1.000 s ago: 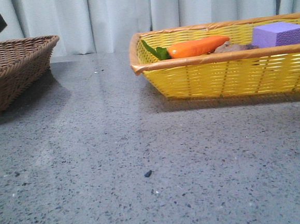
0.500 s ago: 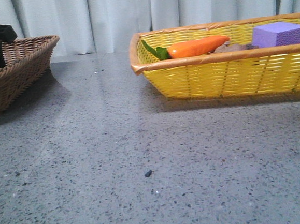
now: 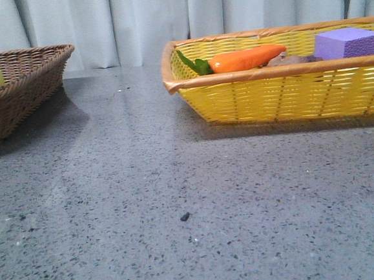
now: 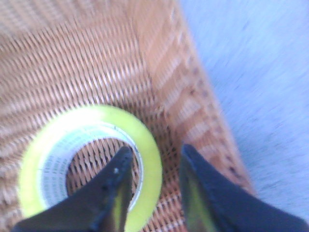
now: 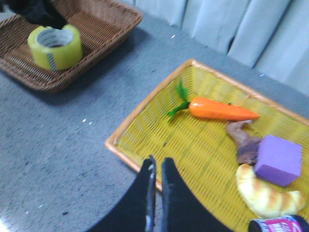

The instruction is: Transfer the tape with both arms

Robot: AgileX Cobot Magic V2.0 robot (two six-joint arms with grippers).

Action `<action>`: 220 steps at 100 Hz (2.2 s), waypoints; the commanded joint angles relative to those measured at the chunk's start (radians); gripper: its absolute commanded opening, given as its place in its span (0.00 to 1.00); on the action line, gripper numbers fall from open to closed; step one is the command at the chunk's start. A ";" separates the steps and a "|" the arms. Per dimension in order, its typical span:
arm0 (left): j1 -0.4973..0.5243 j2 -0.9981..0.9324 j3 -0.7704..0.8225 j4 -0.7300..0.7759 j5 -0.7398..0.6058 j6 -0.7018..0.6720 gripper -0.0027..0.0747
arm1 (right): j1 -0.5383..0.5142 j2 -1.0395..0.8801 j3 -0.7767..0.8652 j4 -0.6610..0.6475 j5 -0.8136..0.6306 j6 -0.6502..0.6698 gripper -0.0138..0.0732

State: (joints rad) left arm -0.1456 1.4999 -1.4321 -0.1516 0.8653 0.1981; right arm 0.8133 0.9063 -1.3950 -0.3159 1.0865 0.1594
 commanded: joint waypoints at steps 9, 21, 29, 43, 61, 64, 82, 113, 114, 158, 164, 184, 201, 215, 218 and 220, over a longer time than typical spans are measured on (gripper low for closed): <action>0.001 -0.193 0.017 -0.051 -0.116 0.000 0.15 | -0.007 -0.125 0.133 -0.121 -0.164 0.071 0.08; 0.001 -0.304 0.092 -0.070 -0.120 0.005 0.07 | -0.007 -0.223 0.289 -0.144 -0.266 0.104 0.08; 0.001 -0.385 0.157 -0.070 -0.145 0.007 0.02 | -0.007 -0.285 0.385 -0.178 -0.323 0.159 0.08; 0.001 -0.534 0.305 -0.071 -0.205 0.007 0.01 | -0.007 -0.388 0.532 -0.262 -0.361 0.276 0.08; 0.001 -0.740 0.540 -0.075 -0.296 0.007 0.01 | -0.007 -0.512 0.672 -0.330 -0.370 0.357 0.08; 0.001 -0.786 0.577 -0.078 -0.309 0.007 0.01 | -0.007 -0.531 0.690 -0.334 -0.375 0.357 0.08; 0.001 -1.015 0.777 -0.101 -0.337 0.007 0.01 | -0.007 -0.644 0.797 -0.341 -0.403 0.359 0.08; 0.001 -1.422 0.943 -0.108 -0.348 0.007 0.01 | -0.007 -0.806 0.921 -0.352 -0.403 0.359 0.08; 0.001 -1.429 0.948 -0.108 -0.348 0.007 0.01 | -0.007 -0.812 0.925 -0.352 -0.403 0.359 0.08; 0.001 -1.519 1.008 -0.108 -0.328 0.007 0.01 | -0.007 -0.832 0.944 -0.352 -0.400 0.359 0.08; 0.001 -1.519 1.016 -0.108 -0.328 0.007 0.01 | -0.007 -0.832 0.944 -0.352 -0.400 0.359 0.08; 0.001 -1.519 1.048 -0.108 -0.332 0.007 0.01 | -0.007 -0.832 0.944 -0.352 -0.400 0.359 0.08; 0.001 -1.519 1.074 -0.108 -0.366 0.007 0.01 | -0.007 -0.832 0.944 -0.352 -0.400 0.359 0.08; 0.001 -1.521 1.128 -0.090 -0.440 0.007 0.01 | -0.007 -0.832 0.944 -0.352 -0.400 0.359 0.08; 0.001 -1.521 1.149 -0.065 -0.474 0.007 0.01 | -0.007 -0.832 0.944 -0.352 -0.400 0.359 0.08; 0.001 -1.524 1.165 -0.043 -0.502 0.007 0.01 | -0.007 -0.832 0.944 -0.352 -0.400 0.359 0.08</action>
State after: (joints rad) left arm -0.1456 -0.0076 -0.2915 -0.2317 0.5272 0.2081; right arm 0.8133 0.0659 -0.4288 -0.6226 0.7511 0.5213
